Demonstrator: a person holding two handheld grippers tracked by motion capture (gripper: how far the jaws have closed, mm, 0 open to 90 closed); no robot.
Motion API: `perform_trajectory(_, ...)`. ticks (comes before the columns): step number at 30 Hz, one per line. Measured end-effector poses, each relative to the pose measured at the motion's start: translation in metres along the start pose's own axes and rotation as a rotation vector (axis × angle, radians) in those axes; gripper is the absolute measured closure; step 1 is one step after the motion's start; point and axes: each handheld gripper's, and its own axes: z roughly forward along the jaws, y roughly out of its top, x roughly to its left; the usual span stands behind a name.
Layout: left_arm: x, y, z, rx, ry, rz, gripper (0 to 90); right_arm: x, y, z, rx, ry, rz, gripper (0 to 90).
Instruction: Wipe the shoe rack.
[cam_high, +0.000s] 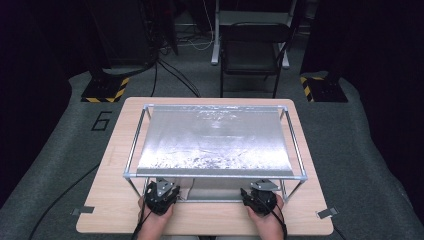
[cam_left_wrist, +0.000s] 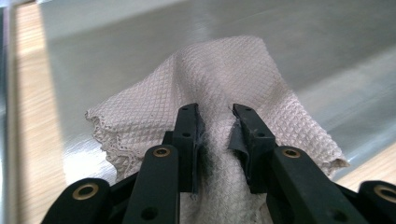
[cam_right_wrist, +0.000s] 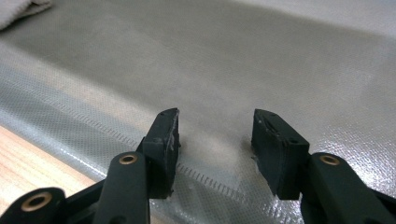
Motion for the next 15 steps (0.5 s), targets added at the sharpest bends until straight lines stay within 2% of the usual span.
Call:
perform_trajectory(1,0.004,-0.001,-0.001,0.003,0.003,0.009,71.8,0.000,0.000,0.000,0.001,0.000,0.002,51.2)
perform_trajectory(2,0.005,-0.002,-0.002,0.002,0.011,-0.003,71.8,0.000,0.000,0.000,0.001,-0.001,0.002,51.2)
perform_trajectory(3,0.009,-0.002,-0.004,0.009,0.026,0.010,71.8,0.000,0.000,0.000,0.002,0.000,0.004,51.2)
perform_trajectory(4,0.009,-0.003,-0.005,0.021,0.021,0.000,71.8,0.000,0.000,0.000,0.002,0.001,0.005,51.2)
perform_trajectory(5,0.013,-0.003,-0.006,0.023,0.042,0.020,71.8,0.000,0.000,0.000,0.000,0.000,0.001,51.1)
perform_trajectory(7,0.015,-0.005,-0.008,0.021,0.044,-0.009,71.8,0.000,0.000,0.000,0.002,0.000,0.004,51.2)
perform_trajectory(9,0.017,-0.007,-0.007,-0.001,0.058,-0.013,73.4,0.000,0.000,0.000,0.001,-0.002,-0.001,51.2)
perform_trajectory(15,0.013,-0.005,-0.005,0.008,0.071,-0.032,74.1,0.000,0.000,0.001,0.001,-0.012,-0.004,51.2)
